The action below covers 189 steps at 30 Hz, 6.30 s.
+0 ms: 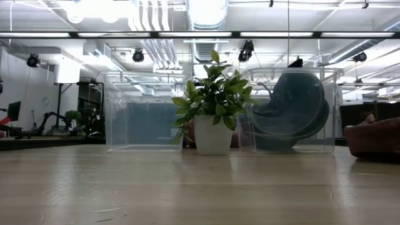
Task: Pick & Place hat
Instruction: Put the bottom right red cap into the left transparent bin
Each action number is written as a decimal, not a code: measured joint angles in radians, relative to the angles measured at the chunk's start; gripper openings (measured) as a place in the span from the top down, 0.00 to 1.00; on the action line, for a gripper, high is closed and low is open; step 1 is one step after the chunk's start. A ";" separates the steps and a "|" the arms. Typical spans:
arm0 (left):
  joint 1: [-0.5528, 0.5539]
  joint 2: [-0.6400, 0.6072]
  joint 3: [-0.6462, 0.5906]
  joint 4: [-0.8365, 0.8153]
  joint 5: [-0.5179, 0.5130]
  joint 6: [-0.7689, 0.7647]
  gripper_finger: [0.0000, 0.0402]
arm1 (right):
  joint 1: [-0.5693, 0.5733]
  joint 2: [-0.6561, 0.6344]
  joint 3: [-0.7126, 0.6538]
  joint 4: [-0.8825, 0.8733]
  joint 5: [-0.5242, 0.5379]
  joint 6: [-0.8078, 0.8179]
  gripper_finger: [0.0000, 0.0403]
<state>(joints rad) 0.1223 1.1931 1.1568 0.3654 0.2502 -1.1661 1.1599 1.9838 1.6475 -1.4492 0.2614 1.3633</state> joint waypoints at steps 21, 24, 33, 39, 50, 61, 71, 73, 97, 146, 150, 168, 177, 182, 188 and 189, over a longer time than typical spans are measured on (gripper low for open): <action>-0.001 0.000 0.000 0.000 0.205 0.121 0.53 | -0.006 0.193 -0.073 -0.122 -0.028 -0.061 0.32; -0.001 0.000 0.000 0.000 0.203 0.122 0.53 | -0.006 0.205 -0.106 -0.122 -0.032 -0.063 0.33; -0.002 0.000 0.000 0.000 0.194 0.118 0.53 | -0.018 0.206 -0.227 -0.122 -0.034 -0.088 0.41; -0.002 0.000 0.000 0.000 0.164 0.116 0.53 | -0.081 0.175 -0.239 -0.146 -0.069 -0.111 0.81; -0.001 0.000 0.000 0.002 0.076 0.052 0.53 | -0.158 -0.108 -0.105 -0.103 0.164 0.113 0.97; -0.003 -0.001 0.000 0.226 0.064 -0.059 0.53 | -0.126 -0.382 0.005 -0.095 0.757 0.359 0.98; -0.003 -0.008 0.000 0.699 0.062 -0.073 0.53 | -0.165 -0.519 -0.002 -0.085 1.301 0.337 0.98; -0.003 -0.015 0.002 0.717 0.062 -0.056 0.53 | -0.194 -0.548 -0.002 -0.070 1.307 0.290 0.98; -0.003 -0.019 0.003 0.697 0.089 -0.072 0.53 | -0.746 -0.595 0.030 0.384 0.568 -0.165 0.97; 0.000 0.070 0.147 0.543 -0.198 0.504 0.53 | -1.214 -0.351 -0.068 2.675 -0.190 -0.955 0.97; 0.000 0.116 0.206 0.520 -0.200 0.557 0.53 | -1.214 -0.308 -0.068 2.673 -0.103 -0.960 0.97; -0.002 0.095 0.236 0.255 -0.321 0.721 0.53 | -1.210 -0.322 -0.066 2.377 0.056 -1.139 0.97; -0.002 0.093 0.237 0.236 -0.443 0.640 0.61 | -1.211 -0.319 -0.068 2.349 0.059 -1.141 0.97; -0.002 0.090 0.237 0.227 -0.459 0.597 0.91 | -1.211 -0.320 -0.068 2.343 0.056 -1.141 0.96; 0.003 0.081 0.236 0.213 -0.474 0.565 0.98 | -1.211 -0.325 -0.068 2.341 0.050 -1.071 0.88; 0.005 0.079 0.236 0.213 -0.478 0.569 0.98 | -1.212 -0.328 -0.068 2.338 0.041 -1.070 0.86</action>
<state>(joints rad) 0.1271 1.2722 1.3933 0.5782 -0.2275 -0.5974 -0.0521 1.6559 1.5799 0.8885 0.3024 0.2931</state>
